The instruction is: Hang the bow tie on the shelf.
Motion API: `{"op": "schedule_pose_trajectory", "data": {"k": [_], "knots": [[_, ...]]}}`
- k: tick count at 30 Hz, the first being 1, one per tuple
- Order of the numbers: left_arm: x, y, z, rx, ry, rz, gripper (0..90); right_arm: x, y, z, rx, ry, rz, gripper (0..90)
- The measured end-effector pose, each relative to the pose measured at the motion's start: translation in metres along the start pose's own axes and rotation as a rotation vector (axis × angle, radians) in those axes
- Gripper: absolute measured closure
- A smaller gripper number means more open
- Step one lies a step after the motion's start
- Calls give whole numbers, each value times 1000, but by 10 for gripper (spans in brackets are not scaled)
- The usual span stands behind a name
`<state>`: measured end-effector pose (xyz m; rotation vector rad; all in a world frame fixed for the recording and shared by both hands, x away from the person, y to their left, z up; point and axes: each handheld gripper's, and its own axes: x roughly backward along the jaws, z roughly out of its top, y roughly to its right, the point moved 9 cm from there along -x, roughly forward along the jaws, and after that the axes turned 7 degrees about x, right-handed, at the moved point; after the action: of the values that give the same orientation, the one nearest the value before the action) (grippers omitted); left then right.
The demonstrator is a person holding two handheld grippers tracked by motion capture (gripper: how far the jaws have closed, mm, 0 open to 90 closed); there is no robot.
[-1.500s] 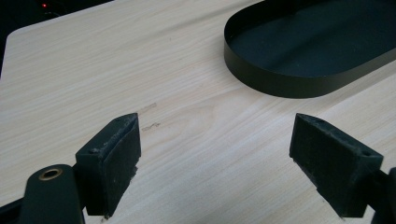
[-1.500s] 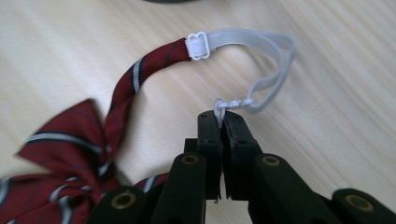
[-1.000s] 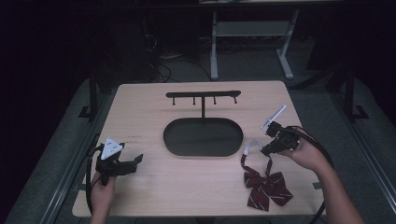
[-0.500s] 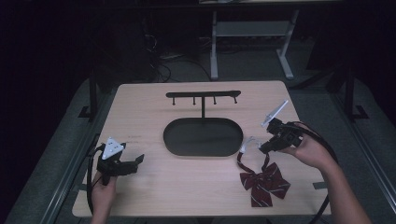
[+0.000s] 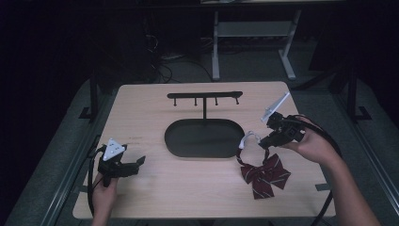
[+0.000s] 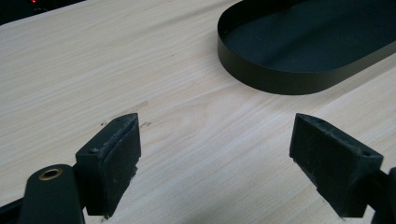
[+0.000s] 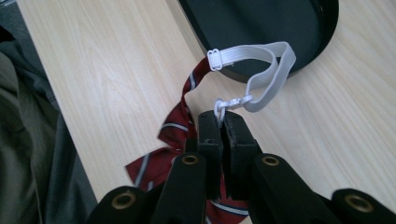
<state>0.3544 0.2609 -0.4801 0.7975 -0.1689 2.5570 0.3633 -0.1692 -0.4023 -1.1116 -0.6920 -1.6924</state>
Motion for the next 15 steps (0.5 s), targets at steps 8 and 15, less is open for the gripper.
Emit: {"op": "schedule_pose_trajectory", "data": {"k": [8,15], "knots": [[-1,1,0,-2,1,-5,163,12,0,13,23,2,-9,865],[-1,2,1,3,3,-7,163,19,2,24,40,2,-12,865]]}}
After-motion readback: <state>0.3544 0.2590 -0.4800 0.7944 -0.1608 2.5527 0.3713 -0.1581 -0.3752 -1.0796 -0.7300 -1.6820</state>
